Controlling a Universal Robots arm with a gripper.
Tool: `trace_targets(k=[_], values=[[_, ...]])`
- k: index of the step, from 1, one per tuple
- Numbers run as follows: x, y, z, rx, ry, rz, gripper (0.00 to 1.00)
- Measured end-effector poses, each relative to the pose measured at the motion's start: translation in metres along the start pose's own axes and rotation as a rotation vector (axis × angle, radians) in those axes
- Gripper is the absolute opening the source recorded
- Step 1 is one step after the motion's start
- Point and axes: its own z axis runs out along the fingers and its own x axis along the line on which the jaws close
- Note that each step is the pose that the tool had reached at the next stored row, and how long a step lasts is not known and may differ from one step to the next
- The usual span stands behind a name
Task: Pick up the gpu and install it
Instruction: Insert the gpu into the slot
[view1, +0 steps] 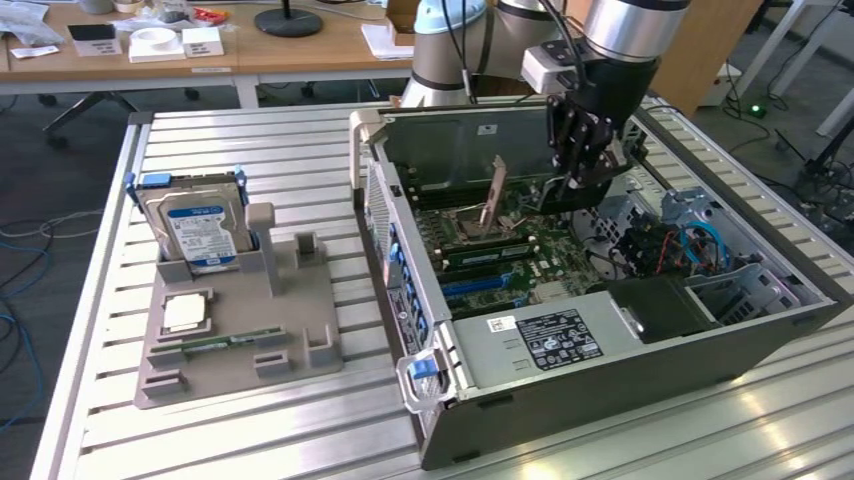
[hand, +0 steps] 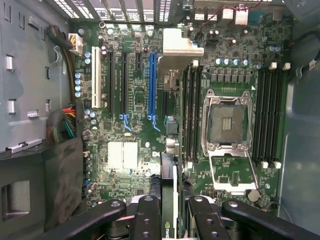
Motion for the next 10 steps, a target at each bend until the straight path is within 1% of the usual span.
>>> trace_targets(k=[8,10], values=[[0.0026,0.0031,0.0094,0.0002,0.0001,0.0,0.26],[0.0029,0.0037,0.0105,0.0001,0.0001,0.0,0.26]])
